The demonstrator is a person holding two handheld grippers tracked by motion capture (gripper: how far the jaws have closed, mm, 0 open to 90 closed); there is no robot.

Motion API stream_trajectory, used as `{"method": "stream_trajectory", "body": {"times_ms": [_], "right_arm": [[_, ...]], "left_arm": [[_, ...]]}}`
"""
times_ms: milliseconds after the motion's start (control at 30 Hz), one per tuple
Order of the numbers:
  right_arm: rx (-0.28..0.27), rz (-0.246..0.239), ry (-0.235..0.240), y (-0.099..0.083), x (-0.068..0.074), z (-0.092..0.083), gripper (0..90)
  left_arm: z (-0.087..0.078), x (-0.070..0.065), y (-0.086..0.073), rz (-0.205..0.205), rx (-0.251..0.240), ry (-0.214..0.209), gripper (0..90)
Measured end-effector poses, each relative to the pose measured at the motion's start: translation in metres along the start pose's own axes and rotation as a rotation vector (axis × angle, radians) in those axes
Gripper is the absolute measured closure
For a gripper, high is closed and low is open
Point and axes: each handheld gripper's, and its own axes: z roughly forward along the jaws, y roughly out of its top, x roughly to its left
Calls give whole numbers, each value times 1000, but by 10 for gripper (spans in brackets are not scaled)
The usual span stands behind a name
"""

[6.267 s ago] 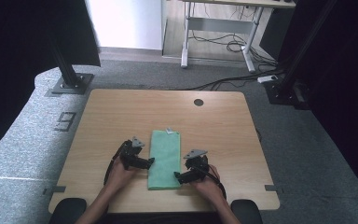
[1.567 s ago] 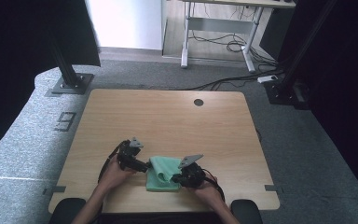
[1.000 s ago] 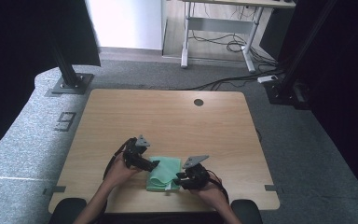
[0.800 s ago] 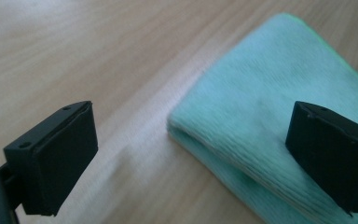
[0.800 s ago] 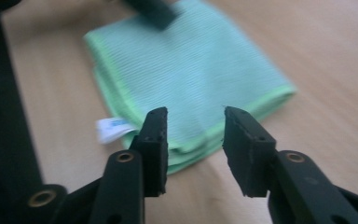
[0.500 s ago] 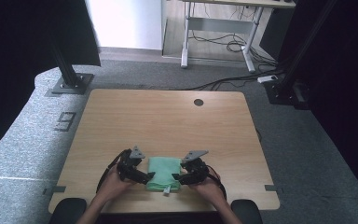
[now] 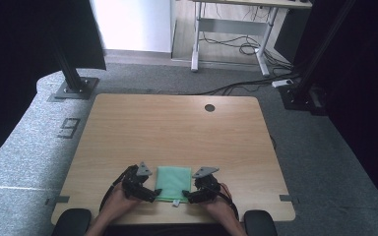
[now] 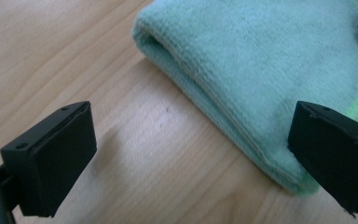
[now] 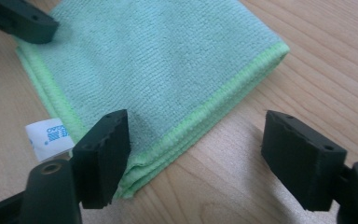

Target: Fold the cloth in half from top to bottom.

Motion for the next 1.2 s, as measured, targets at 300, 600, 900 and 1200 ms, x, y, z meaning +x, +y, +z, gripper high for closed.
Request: {"method": "stream_trajectory", "body": {"times_ms": [300, 600, 900, 1200], "right_arm": [[-7, -4, -16, -1, 1, 2, 203], [-9, -10, -14, -1, 0, 2, 197], [-6, -8, -21, 0, 1, 2, 195], [-7, -1, -28, -1, 1, 2, 190]], "left_arm": [[-1, 10, 14, -20, -51, -10, 17], [31, 50, 54, -75, -24, 107, 21], [21, 31, 35, -63, -15, 88, 25], [0, -8, 1, -20, -4, 55, 23]]}}
